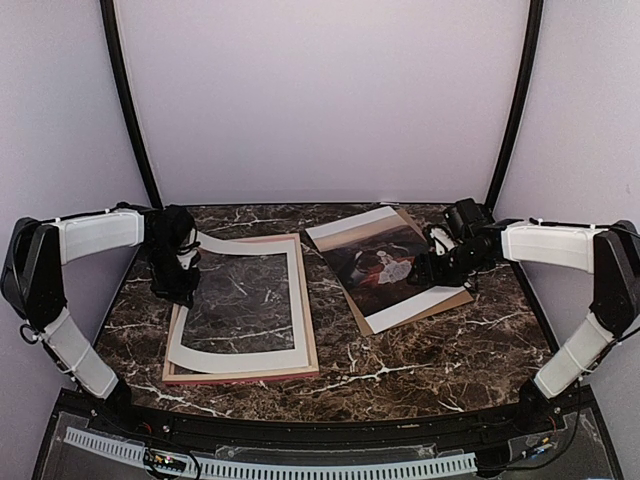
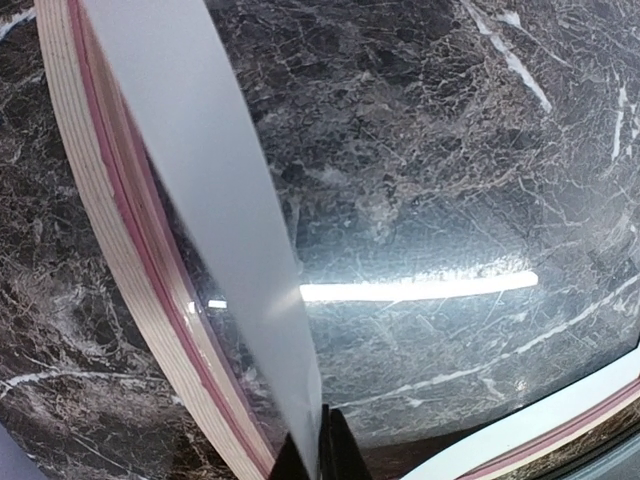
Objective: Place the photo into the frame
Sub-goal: Place the mat board on the glass panel.
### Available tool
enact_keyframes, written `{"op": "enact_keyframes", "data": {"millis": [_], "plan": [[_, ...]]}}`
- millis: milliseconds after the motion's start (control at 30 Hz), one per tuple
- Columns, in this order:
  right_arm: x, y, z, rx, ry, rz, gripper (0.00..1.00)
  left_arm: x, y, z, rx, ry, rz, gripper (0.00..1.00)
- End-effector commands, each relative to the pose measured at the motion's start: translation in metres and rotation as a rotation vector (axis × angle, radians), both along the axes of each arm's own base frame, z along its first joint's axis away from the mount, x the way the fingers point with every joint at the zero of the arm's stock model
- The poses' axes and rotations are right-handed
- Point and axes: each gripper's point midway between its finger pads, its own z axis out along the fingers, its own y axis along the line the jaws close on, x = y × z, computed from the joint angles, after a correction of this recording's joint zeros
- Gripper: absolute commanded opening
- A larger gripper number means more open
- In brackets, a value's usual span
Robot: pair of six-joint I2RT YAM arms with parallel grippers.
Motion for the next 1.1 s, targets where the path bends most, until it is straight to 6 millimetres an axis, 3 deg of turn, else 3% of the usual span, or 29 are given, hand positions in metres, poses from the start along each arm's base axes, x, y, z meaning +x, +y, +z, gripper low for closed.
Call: {"op": "enact_keyframes", "data": {"millis": [0, 300, 633, 867, 1067], "plan": [[0.002, 0.0, -0.004, -0.017, -0.016, 0.004, 0.76, 0.0, 0.0, -0.007, -0.009, 0.0, 0.017, 0.1], [0.003, 0.0, -0.004, -0.022, -0.015, 0.002, 0.76, 0.001, 0.008, -0.008, 0.034, -0.005, 0.033, 0.35], [0.005, -0.005, -0.005, -0.046, -0.02, -0.016, 0.76, 0.006, 0.017, 0.001, 0.087, -0.041, 0.032, 0.75], [0.007, -0.008, -0.004, -0.061, -0.03, -0.031, 0.78, 0.009, 0.024, 0.011, 0.122, -0.077, 0.037, 0.87], [0.014, -0.024, -0.004, -0.103, -0.052, -0.081, 0.8, 0.019, 0.02, 0.024, 0.098, -0.142, 0.02, 0.88]]}}
